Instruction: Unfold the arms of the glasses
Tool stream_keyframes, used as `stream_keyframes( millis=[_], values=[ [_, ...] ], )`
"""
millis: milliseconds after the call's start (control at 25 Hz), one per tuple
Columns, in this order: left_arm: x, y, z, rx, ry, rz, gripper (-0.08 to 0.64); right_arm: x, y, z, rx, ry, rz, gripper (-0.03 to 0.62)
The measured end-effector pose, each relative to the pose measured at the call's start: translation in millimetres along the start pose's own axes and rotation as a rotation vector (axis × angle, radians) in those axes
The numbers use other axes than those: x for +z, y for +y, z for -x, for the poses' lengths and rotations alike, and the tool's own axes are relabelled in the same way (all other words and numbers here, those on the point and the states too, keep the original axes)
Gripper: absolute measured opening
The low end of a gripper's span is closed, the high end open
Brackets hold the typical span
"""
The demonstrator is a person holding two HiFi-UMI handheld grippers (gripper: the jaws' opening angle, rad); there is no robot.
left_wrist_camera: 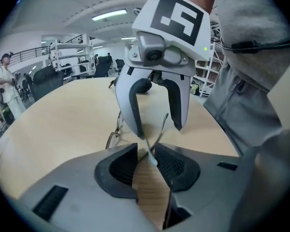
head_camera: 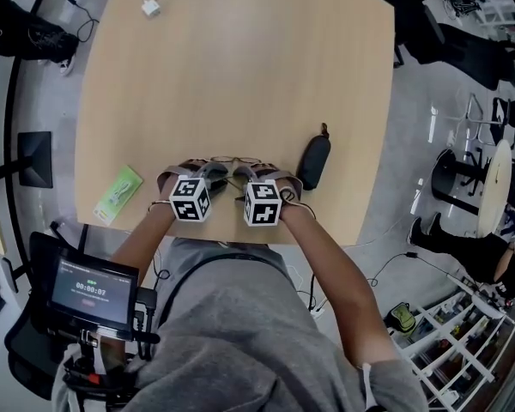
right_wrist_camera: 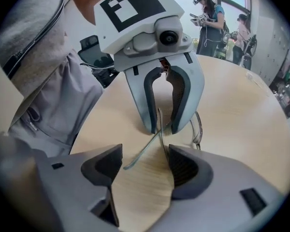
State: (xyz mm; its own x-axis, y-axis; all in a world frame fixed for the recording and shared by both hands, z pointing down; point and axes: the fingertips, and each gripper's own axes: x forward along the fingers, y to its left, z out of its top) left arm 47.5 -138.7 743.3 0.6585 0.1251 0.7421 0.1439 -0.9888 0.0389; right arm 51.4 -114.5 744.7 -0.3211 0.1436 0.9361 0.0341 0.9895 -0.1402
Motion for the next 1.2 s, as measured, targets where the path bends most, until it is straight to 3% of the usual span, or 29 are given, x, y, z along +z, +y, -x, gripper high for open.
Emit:
stream_keyframes(
  millis=[400,680,880,1080,1200],
  values=[
    [-0.2,-8.8,-7.4,-0.041,-0.020,0.021,0.117,-22.8,28.6,2.9,0.049,0.063,0.055,0.284],
    [-8.6,-39.5,-9.8,-0.185,0.024,0.012,0.115,-35.4,20.6,-2.6,0.039,0.090,0.060,0.284],
    [-22.1,-45.1,-7.0,-0.199,0.052,0.016,0.115,-34.4,18.4,-7.3,0.029,0.111,0.060,0.284],
    [-29.6,-41.0,-7.5,-0.197,0.058,0.037,0.115,-30.8,45.3,-14.5,0.109,0.153,0.102,0.284],
    [-31.8,-39.8,-8.7,-0.201,0.068,0.024,0.115,-38.4,52.3,-17.0,0.126,0.159,0.056,0.284]
  ],
)
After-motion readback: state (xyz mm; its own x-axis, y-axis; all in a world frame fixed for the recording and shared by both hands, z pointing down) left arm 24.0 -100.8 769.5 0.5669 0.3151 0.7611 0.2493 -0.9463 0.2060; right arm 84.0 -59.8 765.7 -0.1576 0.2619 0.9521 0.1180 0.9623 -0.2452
